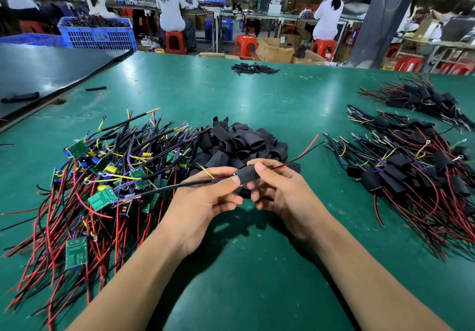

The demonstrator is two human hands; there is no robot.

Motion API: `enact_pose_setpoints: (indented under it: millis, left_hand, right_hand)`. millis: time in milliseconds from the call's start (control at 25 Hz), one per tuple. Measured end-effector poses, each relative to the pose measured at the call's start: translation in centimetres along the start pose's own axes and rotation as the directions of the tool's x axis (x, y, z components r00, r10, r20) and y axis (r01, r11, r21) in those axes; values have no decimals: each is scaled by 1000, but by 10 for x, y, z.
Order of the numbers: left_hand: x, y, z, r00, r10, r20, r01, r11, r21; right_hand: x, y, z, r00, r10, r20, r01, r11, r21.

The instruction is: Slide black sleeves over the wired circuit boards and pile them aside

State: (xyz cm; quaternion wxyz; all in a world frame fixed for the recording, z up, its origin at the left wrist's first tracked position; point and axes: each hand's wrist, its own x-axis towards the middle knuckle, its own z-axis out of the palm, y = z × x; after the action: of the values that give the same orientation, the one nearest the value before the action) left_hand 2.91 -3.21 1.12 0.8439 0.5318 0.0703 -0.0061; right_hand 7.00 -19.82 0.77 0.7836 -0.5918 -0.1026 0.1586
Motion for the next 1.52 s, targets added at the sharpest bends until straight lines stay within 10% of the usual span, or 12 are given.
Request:
enact_pose_setpoints:
  millis: [1520]
  left_hand:
    - [-5,0,0,997,72,-21,-71,997,39]
  right_hand:
    - [2,10,6,982,-149,-115,141,987,-74]
